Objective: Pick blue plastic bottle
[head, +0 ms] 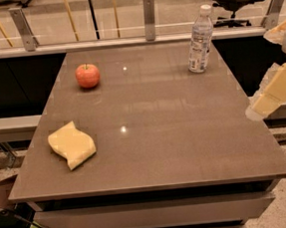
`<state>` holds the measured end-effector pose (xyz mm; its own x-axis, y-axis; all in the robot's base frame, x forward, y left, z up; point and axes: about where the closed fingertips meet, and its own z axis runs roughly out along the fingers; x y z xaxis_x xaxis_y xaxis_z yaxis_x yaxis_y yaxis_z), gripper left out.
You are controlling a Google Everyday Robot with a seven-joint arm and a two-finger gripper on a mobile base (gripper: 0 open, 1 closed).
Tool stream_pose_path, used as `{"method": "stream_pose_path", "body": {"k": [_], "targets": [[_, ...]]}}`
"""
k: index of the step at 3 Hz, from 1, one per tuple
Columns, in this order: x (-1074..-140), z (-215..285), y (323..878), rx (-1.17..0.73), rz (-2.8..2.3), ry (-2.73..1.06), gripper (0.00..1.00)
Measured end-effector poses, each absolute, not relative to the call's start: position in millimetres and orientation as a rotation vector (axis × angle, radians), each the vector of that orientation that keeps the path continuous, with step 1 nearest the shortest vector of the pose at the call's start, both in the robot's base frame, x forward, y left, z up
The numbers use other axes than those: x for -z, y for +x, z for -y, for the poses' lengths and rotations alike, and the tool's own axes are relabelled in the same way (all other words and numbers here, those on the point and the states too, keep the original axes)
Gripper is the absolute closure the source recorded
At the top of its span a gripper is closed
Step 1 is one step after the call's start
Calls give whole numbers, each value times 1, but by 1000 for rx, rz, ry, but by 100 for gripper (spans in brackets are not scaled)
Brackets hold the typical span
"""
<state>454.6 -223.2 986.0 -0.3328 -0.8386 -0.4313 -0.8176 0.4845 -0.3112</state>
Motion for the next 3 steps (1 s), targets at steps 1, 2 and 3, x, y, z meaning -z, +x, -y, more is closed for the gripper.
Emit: {"method": "stream_pose_path", "body": {"k": [1,2,3], "targets": [[-984,229,473,28,-2185,-1127,0],[-978,234,495,18,-2160,-941,0],[-971,242,521,-3,-2108,-809,0]]}}
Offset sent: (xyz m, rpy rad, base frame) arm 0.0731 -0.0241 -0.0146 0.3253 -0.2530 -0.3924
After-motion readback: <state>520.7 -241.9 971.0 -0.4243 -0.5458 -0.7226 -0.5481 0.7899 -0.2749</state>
